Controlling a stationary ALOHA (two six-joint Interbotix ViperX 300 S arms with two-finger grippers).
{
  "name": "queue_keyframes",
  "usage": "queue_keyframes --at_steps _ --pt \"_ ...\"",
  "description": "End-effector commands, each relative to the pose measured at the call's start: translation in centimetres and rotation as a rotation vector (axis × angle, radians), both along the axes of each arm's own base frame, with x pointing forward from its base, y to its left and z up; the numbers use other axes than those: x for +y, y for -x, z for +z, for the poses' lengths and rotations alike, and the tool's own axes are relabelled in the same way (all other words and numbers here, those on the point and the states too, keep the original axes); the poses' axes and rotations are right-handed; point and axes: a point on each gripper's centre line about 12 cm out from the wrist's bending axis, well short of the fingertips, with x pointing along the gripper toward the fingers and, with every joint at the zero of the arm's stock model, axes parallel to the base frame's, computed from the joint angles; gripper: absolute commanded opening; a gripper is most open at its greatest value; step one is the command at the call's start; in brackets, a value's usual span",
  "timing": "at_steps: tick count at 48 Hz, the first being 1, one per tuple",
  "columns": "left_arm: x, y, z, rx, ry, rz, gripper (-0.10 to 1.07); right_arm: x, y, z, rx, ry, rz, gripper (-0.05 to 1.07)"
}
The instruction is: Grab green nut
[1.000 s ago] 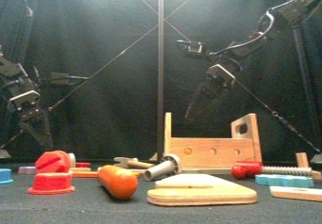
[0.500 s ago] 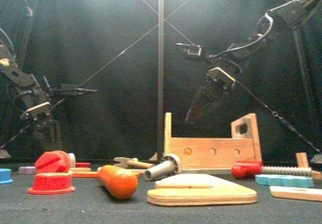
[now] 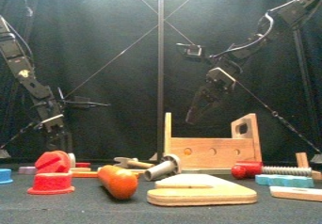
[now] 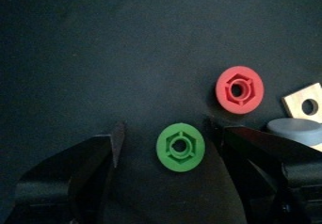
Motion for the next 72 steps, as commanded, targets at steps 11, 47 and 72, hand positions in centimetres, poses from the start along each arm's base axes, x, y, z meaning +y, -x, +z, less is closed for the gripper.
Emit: queue_keyframes --at_steps 11,47,72 --pt "-0.9 1.1 -0.5 0.051 0.026 -0.011 0.92 0.1 -0.2 0.8 -0.024 0.004 0.003 0.89" --pt "-1.2 1.0 0.4 0.042 0.009 -0.032 0.69 0.2 -0.2 0.8 -0.024 0.004 0.004 0.89" --pt "-1.3 1.2 2.4 -0.033 -0.034 -0.022 0.59 0.2 -0.3 0.8 -0.024 0.005 0.005 0.89"
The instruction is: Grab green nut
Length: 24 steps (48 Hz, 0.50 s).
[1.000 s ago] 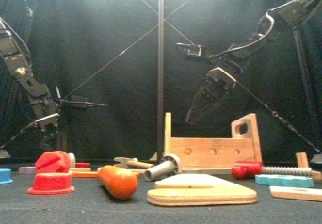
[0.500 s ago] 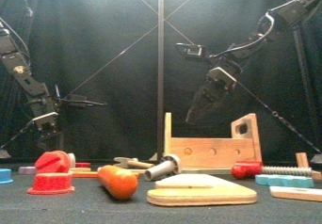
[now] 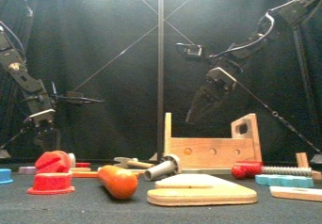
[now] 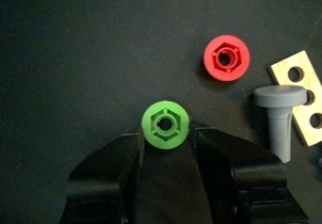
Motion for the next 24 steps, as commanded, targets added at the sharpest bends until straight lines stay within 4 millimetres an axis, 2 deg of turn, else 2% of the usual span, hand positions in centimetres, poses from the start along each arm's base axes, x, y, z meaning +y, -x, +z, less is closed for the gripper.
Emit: queue_keyframes --at_steps 1,9,24 --pt "0.2 -0.2 0.7 -0.027 -0.015 0.004 0.59 -0.1 -0.2 0.9 -0.028 0.006 0.000 0.89" --pt "0.1 -0.1 0.8 -0.034 -0.019 0.005 0.59 -0.1 -0.3 1.0 -0.031 0.008 0.001 0.89" --pt "0.1 -0.2 0.9 -0.042 -0.015 0.014 0.59 0.5 -0.1 2.8 -0.078 0.018 0.013 0.89"
